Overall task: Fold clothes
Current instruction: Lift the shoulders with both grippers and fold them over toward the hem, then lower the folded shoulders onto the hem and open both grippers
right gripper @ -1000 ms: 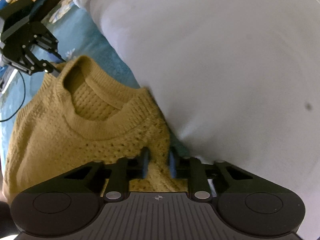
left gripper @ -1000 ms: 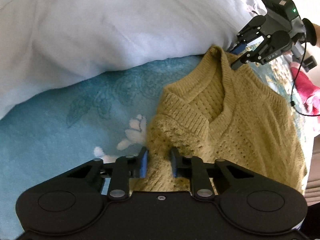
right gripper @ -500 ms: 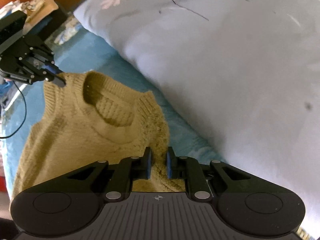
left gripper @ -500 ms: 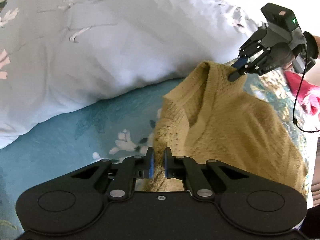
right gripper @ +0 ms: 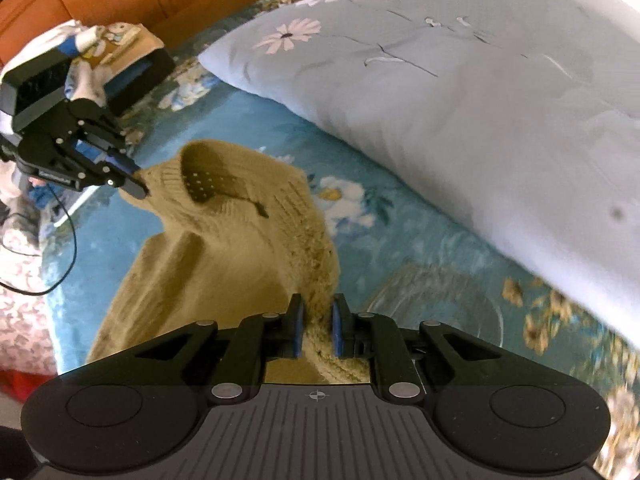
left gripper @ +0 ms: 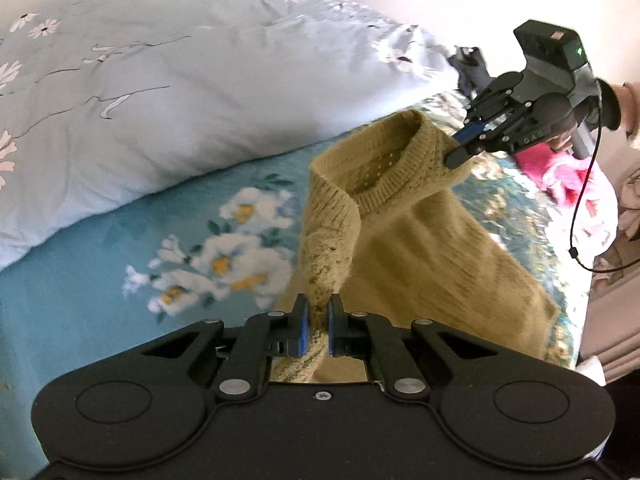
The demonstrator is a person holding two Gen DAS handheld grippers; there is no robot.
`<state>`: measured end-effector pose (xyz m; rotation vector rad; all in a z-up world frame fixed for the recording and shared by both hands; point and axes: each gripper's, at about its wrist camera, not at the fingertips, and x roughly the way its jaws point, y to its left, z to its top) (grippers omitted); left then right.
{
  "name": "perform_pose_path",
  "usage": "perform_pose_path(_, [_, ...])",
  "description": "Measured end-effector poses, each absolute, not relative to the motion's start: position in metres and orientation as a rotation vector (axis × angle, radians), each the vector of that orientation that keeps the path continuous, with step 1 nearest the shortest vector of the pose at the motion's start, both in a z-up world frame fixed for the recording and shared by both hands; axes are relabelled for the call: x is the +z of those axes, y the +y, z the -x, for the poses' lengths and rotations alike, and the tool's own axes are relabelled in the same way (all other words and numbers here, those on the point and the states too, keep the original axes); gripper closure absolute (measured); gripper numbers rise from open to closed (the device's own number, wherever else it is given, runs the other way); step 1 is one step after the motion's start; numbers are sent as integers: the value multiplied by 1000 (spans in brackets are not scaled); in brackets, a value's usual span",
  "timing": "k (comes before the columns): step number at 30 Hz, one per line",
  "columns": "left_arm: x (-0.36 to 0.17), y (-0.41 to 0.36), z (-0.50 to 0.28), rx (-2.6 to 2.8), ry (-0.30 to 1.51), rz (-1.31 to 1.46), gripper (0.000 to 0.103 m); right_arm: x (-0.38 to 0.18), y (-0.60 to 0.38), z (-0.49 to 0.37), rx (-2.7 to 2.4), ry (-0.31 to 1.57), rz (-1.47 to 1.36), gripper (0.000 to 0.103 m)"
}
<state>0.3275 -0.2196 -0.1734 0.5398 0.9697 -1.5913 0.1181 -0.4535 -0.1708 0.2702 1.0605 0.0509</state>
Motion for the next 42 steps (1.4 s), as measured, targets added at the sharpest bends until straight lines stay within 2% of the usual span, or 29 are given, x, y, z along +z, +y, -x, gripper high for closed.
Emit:
perform_pose_path(11, [-173,-141,-229,-1627,1053,-550,97,-178,-390,-18,4,1105,-374,95])
perform_pose_path(23, [-229,-95,-108,-1554,1138,-632,97,-222,-330,53,34,1211,-271,95])
perform_pose_path(31, [-266,-87,-81,-1428,1152,-669,97,-266,-311,70,24,1275,-218,95])
perform_pose_path(42, [-282,-90,-69,-1338,1152,-714,93,-291,-308,69,35,1318,-233,94])
